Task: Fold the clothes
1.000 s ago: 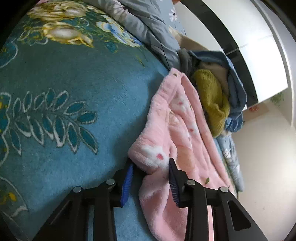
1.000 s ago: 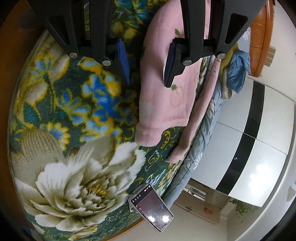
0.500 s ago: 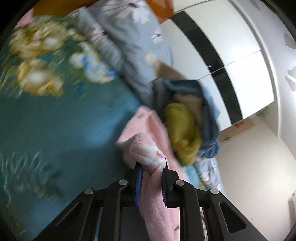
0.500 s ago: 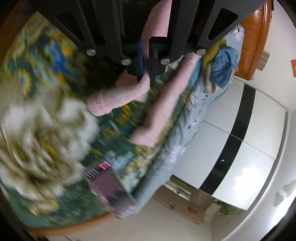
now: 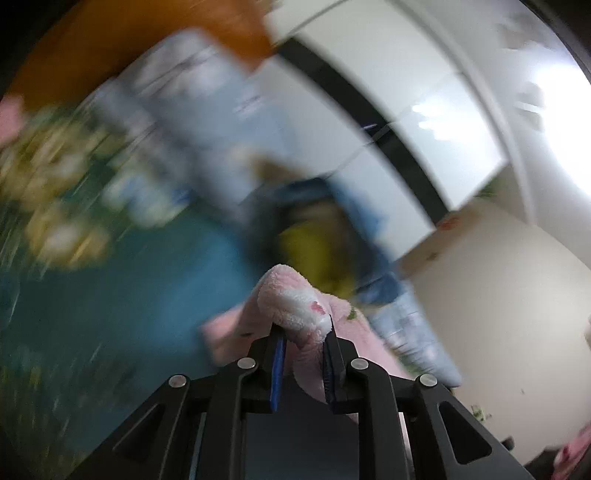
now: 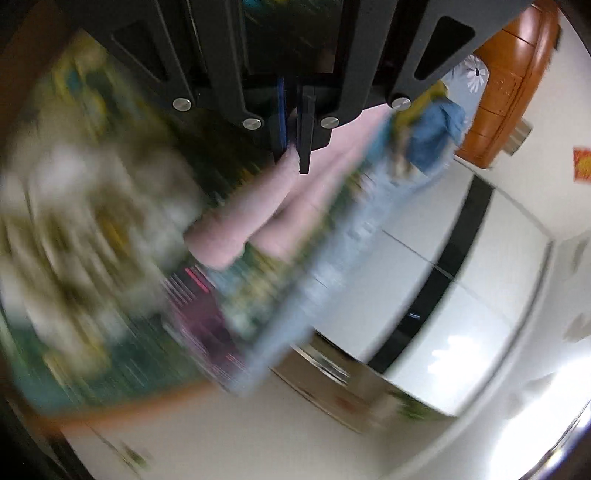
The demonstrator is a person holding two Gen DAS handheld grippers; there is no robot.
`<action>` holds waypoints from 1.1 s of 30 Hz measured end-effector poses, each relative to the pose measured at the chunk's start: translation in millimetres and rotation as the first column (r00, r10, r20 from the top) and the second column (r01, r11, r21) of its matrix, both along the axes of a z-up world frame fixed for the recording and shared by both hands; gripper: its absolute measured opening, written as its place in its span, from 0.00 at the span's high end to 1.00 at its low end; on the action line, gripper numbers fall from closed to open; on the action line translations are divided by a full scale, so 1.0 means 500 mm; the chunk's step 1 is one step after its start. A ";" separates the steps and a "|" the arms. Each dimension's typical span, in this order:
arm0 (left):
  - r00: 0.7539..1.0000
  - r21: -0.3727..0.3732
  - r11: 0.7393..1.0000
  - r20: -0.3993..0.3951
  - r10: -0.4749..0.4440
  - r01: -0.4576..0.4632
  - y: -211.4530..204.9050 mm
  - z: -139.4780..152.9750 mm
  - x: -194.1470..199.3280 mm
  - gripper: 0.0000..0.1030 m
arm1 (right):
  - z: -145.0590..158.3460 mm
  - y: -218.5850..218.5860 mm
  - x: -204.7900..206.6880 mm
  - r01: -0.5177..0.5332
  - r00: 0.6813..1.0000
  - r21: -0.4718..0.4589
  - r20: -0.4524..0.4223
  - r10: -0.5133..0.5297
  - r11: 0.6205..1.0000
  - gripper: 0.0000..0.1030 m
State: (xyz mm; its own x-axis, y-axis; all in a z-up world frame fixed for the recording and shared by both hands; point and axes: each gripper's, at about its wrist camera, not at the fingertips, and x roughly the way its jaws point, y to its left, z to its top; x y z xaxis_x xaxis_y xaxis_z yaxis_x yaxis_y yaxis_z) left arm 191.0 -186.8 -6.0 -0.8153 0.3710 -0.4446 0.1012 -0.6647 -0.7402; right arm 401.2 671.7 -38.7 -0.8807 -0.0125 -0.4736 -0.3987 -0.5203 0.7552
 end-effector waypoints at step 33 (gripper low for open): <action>0.945 -0.053 0.980 0.258 0.200 -0.193 -0.085 -0.167 0.068 0.52 | -0.078 0.013 0.061 0.053 0.978 0.002 0.202 -0.052 0.999 0.88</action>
